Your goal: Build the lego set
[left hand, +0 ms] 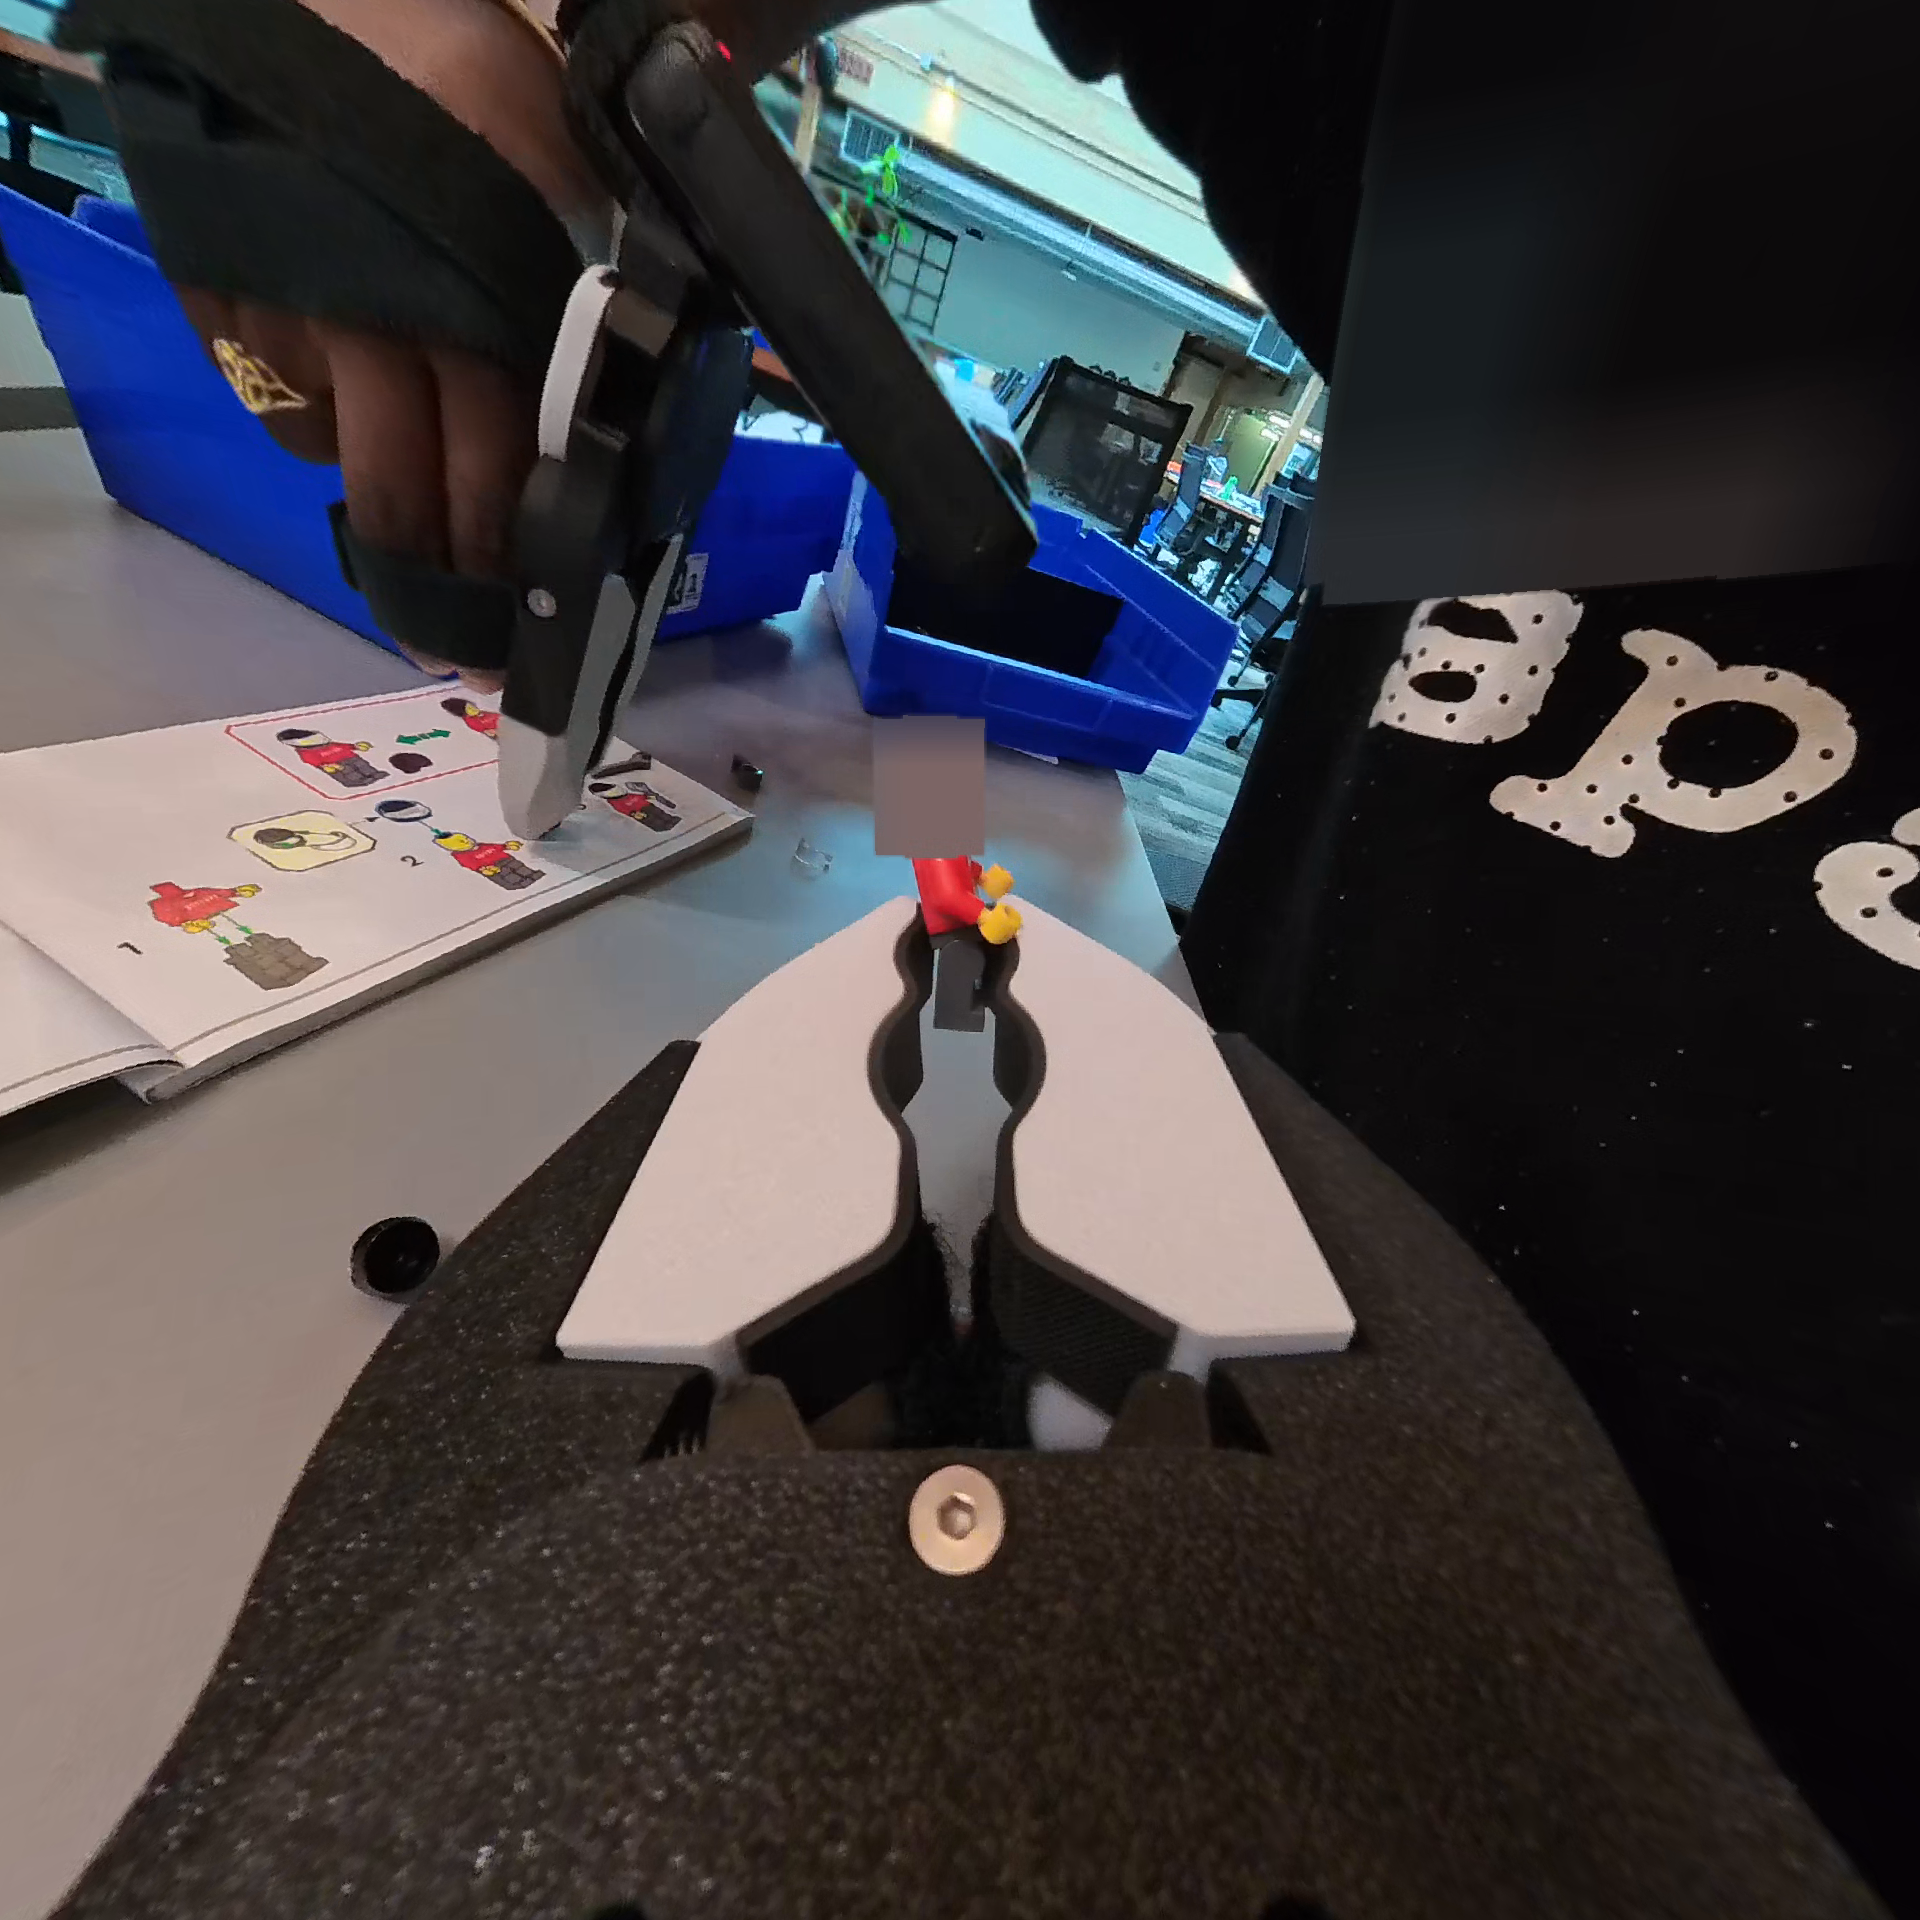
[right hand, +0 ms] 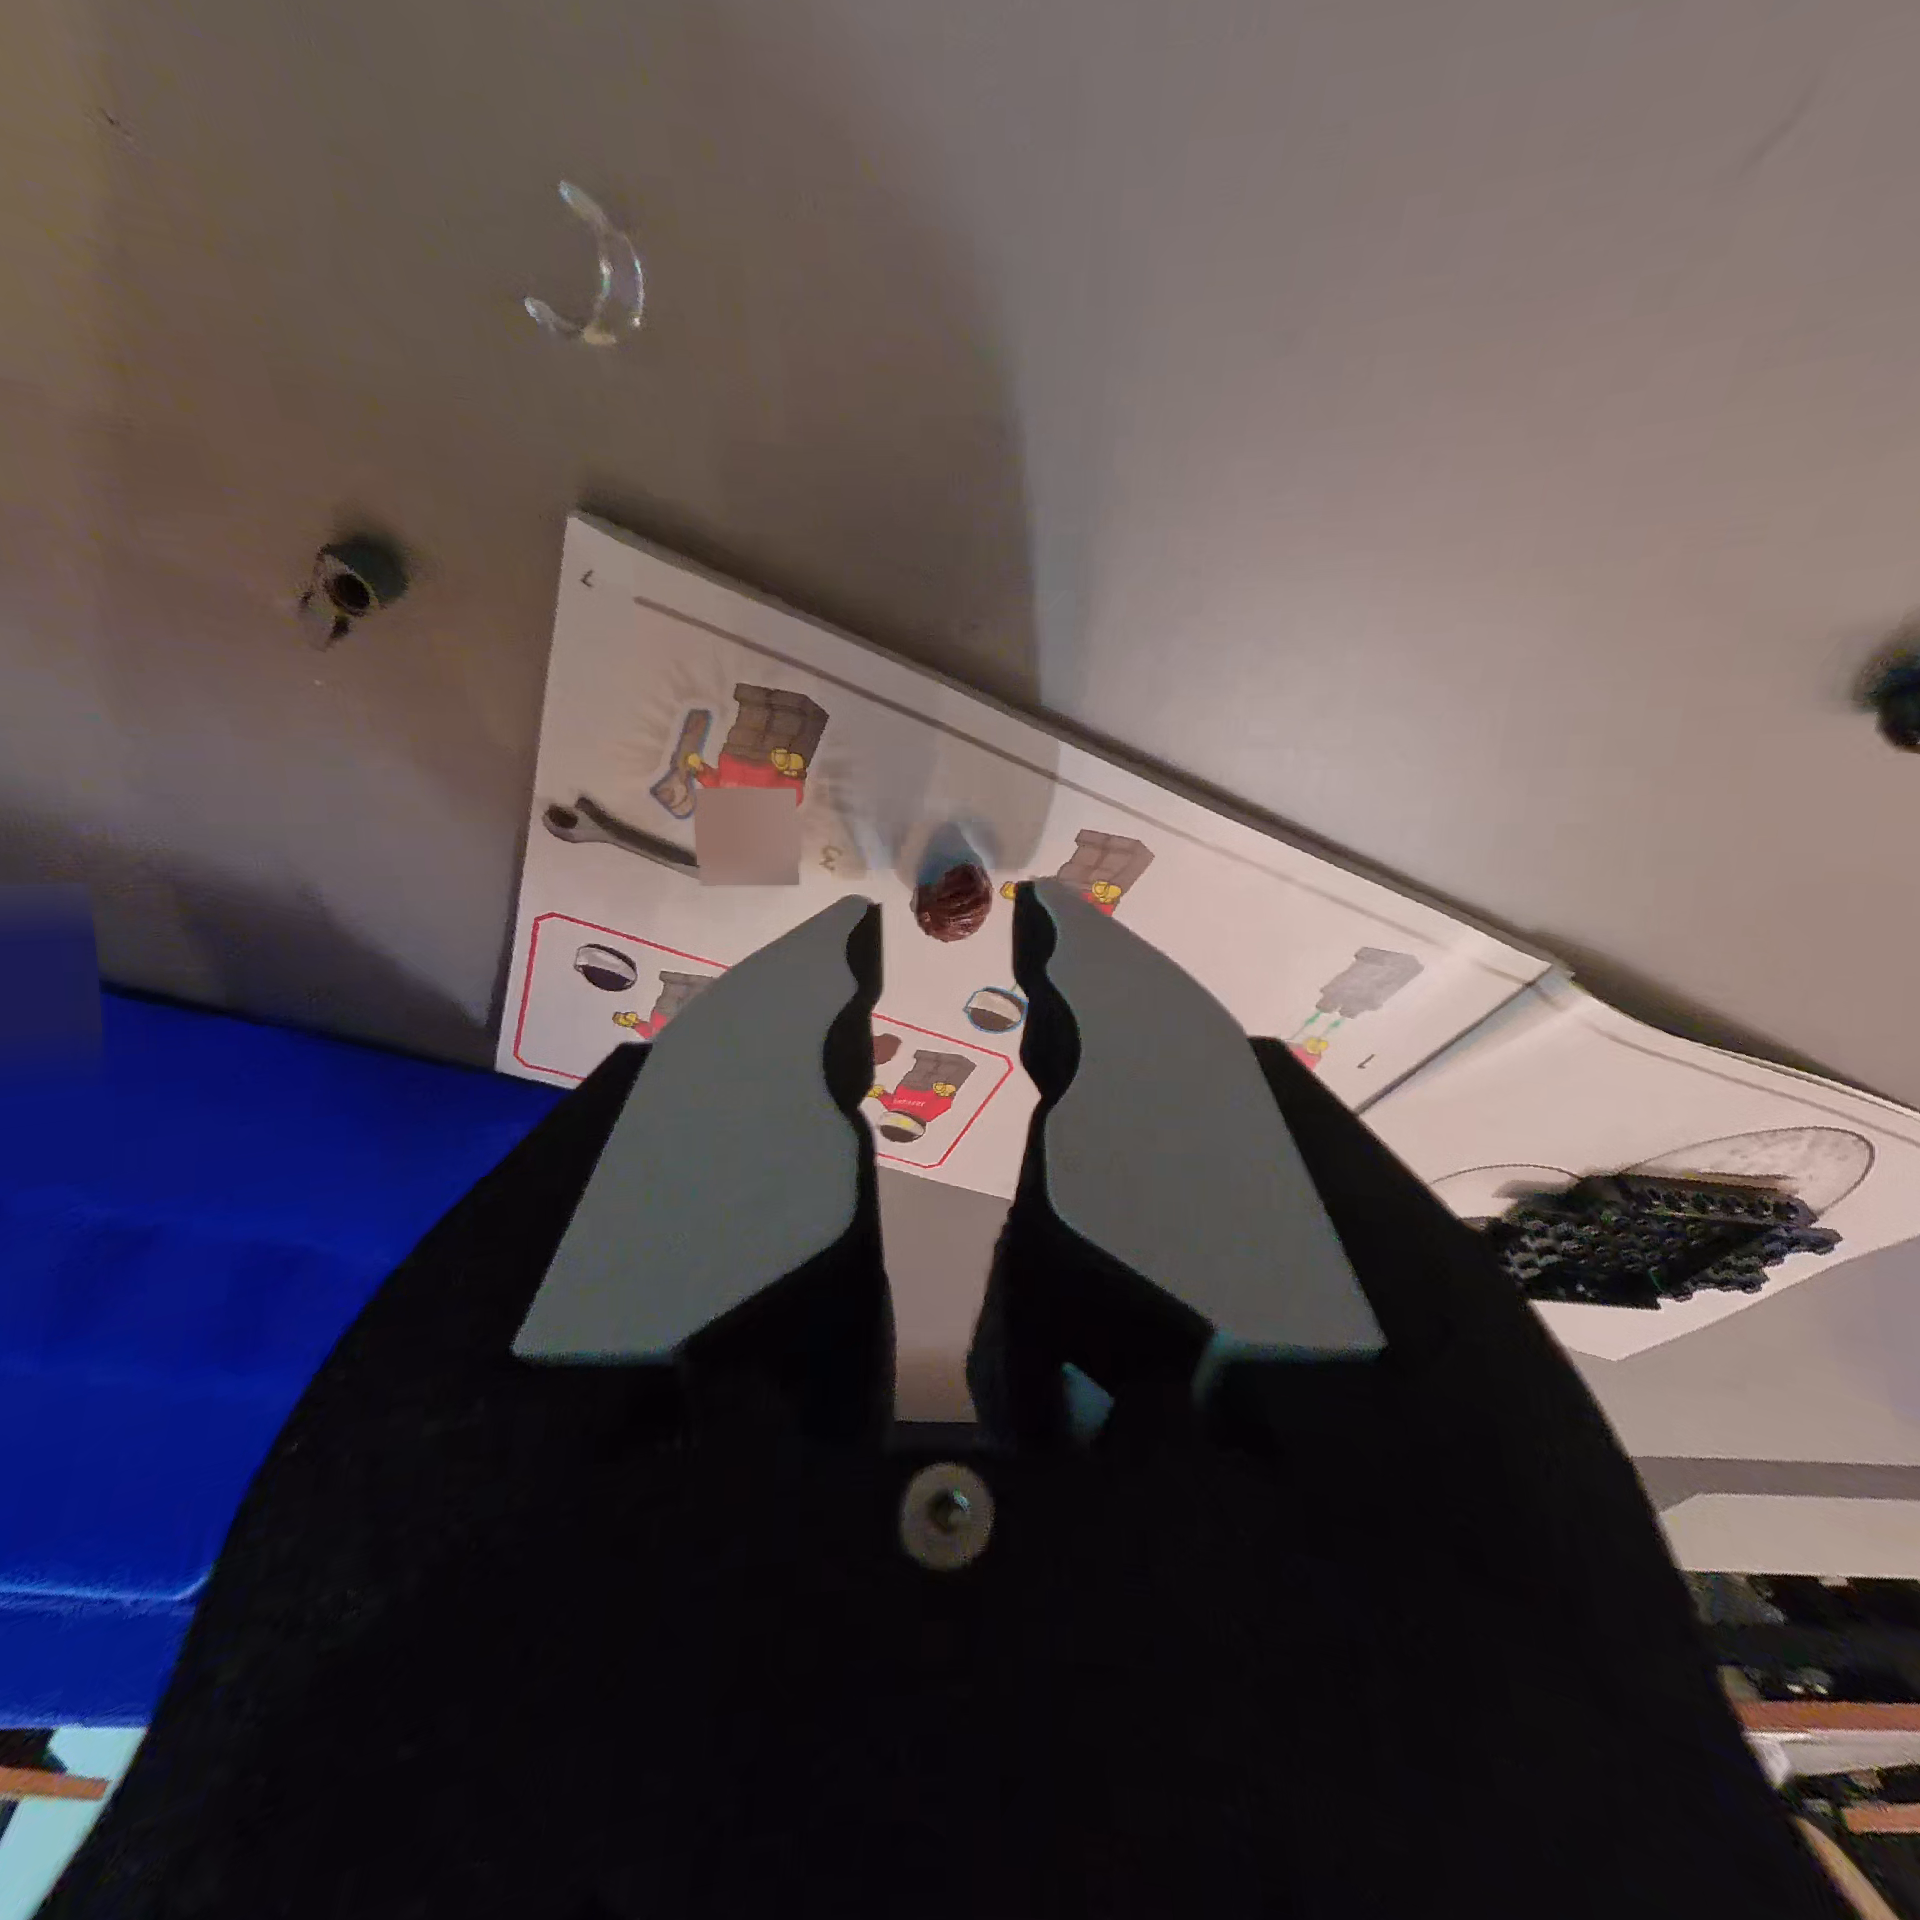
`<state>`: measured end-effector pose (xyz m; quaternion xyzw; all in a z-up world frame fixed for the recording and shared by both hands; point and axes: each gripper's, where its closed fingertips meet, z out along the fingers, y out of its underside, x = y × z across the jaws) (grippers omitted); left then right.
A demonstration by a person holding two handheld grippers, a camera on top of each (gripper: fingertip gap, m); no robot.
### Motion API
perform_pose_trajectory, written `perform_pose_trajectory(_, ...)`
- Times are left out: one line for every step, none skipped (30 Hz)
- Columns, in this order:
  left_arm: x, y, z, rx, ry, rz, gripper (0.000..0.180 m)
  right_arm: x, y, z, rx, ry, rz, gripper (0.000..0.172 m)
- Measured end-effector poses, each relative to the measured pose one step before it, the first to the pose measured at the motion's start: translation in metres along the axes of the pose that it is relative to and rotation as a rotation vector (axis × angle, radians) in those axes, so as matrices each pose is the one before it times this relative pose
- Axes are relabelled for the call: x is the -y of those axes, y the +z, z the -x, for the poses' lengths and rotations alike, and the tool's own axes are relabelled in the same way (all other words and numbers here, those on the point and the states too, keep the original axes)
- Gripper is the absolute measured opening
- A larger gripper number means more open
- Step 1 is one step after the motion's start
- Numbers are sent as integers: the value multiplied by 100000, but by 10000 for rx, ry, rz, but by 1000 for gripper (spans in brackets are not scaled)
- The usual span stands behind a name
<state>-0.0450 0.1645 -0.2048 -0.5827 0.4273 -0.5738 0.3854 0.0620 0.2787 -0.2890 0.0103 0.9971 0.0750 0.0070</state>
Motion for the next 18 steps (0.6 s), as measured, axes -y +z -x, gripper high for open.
perform_pose_trajectory(-86,68,9,-19,-33,70,8,-177,267,192,94,166,-10,18)
perform_pose_trajectory(-61,48,-5,-13,-12,57,8,-145,305,224,52,255,-57,16)
perform_pose_trajectory(-37,30,-34,-24,6,29,8,9,117,32,-64,387,-192,15)
perform_pose_trajectory(2,-9,-37,-27,-1,-2,8,43,-80,-8,56,863,-318,15)
perform_pose_trajectory(25,-23,17,-8,-22,-25,8,232,-276,-69,100,1319,-554,15)
perform_pose_trajectory(43,-35,12,-13,-33,-38,8,490,-556,-227,14,1510,-801,15)
perform_pose_trajectory(45,-41,22,0,-29,-42,7,862,-915,-663,-197,1739,-1050,15)
perform_pose_trajectory(31,-23,-23,-11,-34,-38,7,1736,-1303,-648,-98,1887,-1574,15)
perform_pose_trajectory(1,13,-195,-138,-50,-19,8,2590,-1528,-139,212,1732,-2017,15)
perform_pose_trajectory(-80,69,-403,-289,-76,24,7,2785,-1407,188,217,1391,-1976,15)
perform_pose_trajectory(-192,116,-650,-451,-62,106,7,2497,-1041,580,185,910,-1683,15)
perform_pose_trajectory(-231,172,-708,-476,-5,139,7,2192,-668,998,215,385,-1498,15)
perform_pose_trajectory(-201,192,-549,-330,34,129,7,1763,-319,989,76,41,-1278,15)
perform_pose_trajectory(-133,187,-442,-246,30,68,7,1148,19,965,-15,-269,-933,15)
perform_pose_trajectory(-56,173,-497,-318,-53,-10,7,555,285,815,-127,-347,-603,15)
perform_pose_trajectory(-28,169,-437,-315,-141,-19,7,0,532,685,-196,-257,-287,15)
perform_pose_trajectory(17,146,-311,-246,-147,-34,7,-407,764,903,-19,-165,-18,15)
perform_pose_trajectory(34,129,-340,-263,-129,-37,7,-576,910,863,-32,-110,160,15)
